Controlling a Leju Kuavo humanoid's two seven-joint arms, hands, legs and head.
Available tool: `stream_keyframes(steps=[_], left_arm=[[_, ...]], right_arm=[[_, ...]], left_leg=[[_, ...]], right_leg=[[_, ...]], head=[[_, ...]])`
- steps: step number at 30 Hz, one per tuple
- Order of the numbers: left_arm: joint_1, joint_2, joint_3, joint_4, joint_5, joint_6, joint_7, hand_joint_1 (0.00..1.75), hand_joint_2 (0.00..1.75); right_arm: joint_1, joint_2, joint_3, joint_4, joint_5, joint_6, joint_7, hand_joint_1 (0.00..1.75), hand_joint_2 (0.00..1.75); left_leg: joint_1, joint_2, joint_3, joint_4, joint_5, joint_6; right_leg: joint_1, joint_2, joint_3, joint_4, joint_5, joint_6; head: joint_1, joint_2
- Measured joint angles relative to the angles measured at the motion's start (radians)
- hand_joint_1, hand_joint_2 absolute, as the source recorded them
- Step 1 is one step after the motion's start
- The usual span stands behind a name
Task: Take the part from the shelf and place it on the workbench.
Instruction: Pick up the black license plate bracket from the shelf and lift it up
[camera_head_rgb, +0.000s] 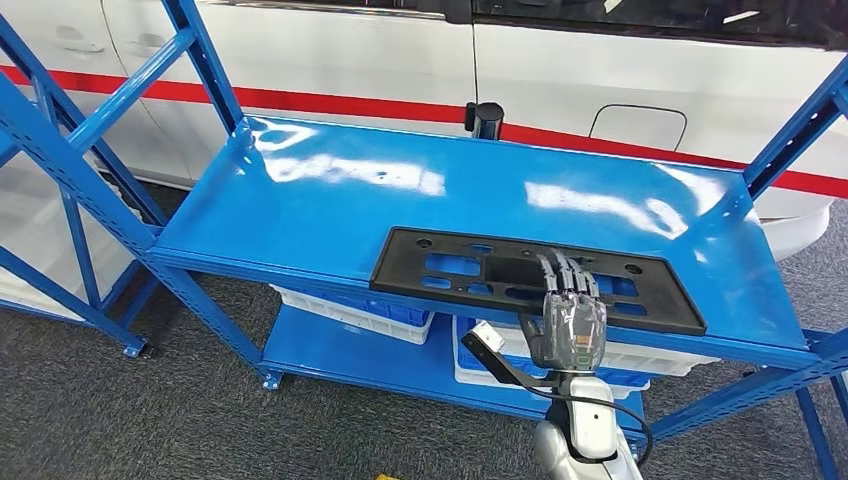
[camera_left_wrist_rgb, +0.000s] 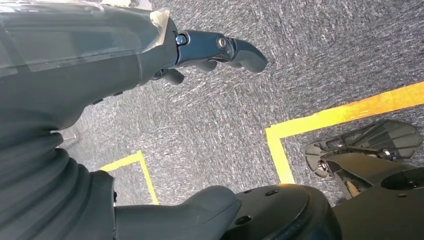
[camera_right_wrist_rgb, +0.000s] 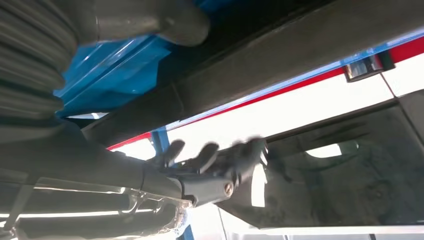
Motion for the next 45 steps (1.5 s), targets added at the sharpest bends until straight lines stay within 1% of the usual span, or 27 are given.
stream_keyframes(steps=[18,23,35,40,45], left_arm=[[-0.011,0.005,-0.037,0.003,-0.030,-0.012,-0.013,0.00,1.75],[-0.014,0.006,-0.037,0.003,-0.018,0.004,-0.039,0.00,1.75],[-0.020,0.006,-0.037,0.003,-0.003,0.029,-0.052,0.00,1.75],[-0.021,0.007,-0.037,0.003,0.003,0.033,-0.063,0.00,1.75],[-0.023,0.007,-0.036,0.003,0.011,0.029,-0.080,0.00,1.75]], right_arm=[[0.016,-0.023,-0.043,-0.041,-0.007,-0.011,0.000,1.75,1.75],[0.033,-0.027,-0.056,-0.058,-0.006,-0.014,-0.002,1.75,1.75],[0.053,-0.032,-0.072,-0.083,0.010,-0.028,-0.004,1.75,1.75],[0.068,-0.033,-0.083,-0.147,0.027,-0.044,-0.018,1.75,1.75],[0.088,-0.035,-0.089,-0.270,0.029,-0.048,-0.048,1.75,1.75]], left_leg=[[0.000,0.000,0.000,0.000,0.000,0.000],[0.000,0.000,0.000,0.000,0.000,0.000],[0.000,0.000,0.000,0.000,0.000,0.000],[0.000,0.000,0.000,0.000,0.000,0.000],[0.000,0.000,-0.001,0.000,0.000,0.000]], right_leg=[[0.000,0.000,0.000,0.000,0.000,0.000],[0.000,0.000,0.000,0.000,0.000,0.000],[0.000,0.000,0.000,0.000,0.000,0.000],[0.000,0.000,0.000,0.000,0.000,0.000],[0.000,0.000,-0.001,0.000,0.000,0.000]], head=[[0.000,0.000],[0.000,0.000],[0.000,0.000],[0.000,0.000],[0.000,0.000]])
